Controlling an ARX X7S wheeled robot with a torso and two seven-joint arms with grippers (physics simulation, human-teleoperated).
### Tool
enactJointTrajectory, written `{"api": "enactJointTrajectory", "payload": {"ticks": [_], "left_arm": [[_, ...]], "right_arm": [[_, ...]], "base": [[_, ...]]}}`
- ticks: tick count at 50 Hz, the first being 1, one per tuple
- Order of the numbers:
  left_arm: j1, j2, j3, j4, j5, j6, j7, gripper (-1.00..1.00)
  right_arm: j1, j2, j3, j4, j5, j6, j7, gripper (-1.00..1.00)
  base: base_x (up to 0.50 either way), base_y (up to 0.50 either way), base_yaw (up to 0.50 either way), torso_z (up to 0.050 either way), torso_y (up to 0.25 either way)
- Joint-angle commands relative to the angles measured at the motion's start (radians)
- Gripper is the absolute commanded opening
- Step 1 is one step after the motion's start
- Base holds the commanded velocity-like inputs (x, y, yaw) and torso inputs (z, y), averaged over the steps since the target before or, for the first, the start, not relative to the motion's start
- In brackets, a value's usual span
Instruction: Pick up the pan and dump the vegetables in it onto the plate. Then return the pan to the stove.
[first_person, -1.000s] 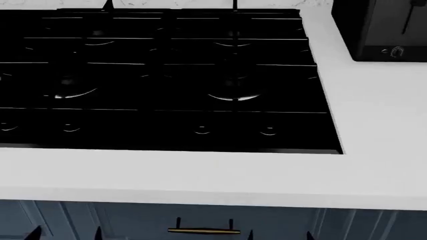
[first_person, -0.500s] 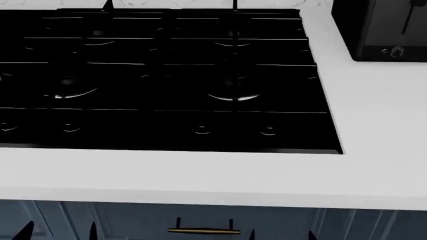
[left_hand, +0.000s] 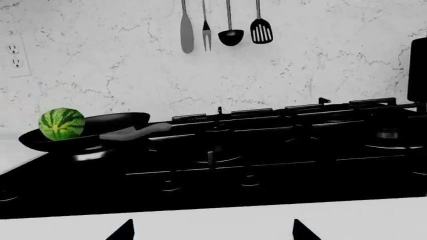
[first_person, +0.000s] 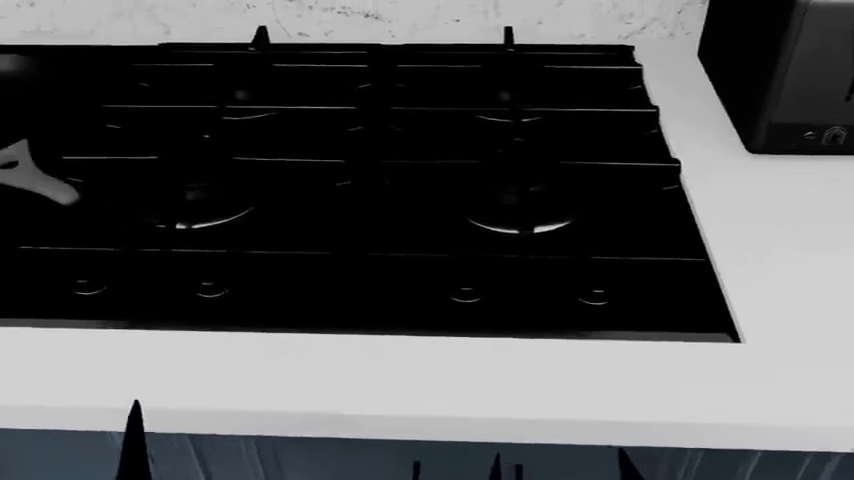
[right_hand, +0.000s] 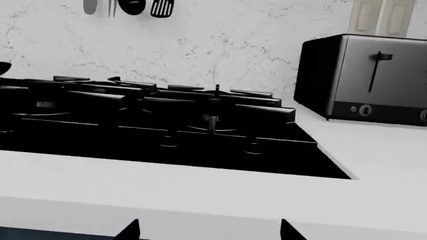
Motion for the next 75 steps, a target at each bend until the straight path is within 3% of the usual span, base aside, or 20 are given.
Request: {"api": "enactJointTrajectory", "payload": {"ticks": [1, 50, 56, 63, 75], "left_arm": [[0.009, -0.009, -0.028, 0.056, -0.055, -0.024, 0.039, 1.00], [-0.011, -0.057, 0.001, 0.053, -0.077, -0.048, -0.023, 1.00], [-0.153, -0.111, 0.005, 0.272, -0.144, -0.391, 0.025, 1.00], [-0.320, -0.156, -0.030, 0.346, -0.196, -0.625, 0.045, 1.00], [-0.637, -0.234, -0.077, 0.454, -0.285, -1.008, 0.075, 1.00]], "right_arm": [[-0.008, 0.002, -0.012, -0.036, -0.009, 0.020, -0.008, 1.00], [0.011, 0.035, -0.051, -0.029, 0.003, 0.036, 0.083, 1.00], [0.132, 0.074, -0.058, -0.232, 0.054, 0.377, 0.019, 1.00], [0.325, 0.132, -0.078, -0.439, 0.127, 0.730, -0.044, 1.00], [0.634, 0.176, -0.081, -0.597, 0.169, 1.130, -0.069, 1.00]], "base": [[0.00, 0.50, 0.00, 0.050, 0.016], [0.00, 0.49, 0.00, 0.050, 0.021], [0.00, 0.00, 0.00, 0.050, 0.024], [0.00, 0.00, 0.00, 0.050, 0.025], [0.00, 0.00, 0.00, 0.050, 0.025]]}}
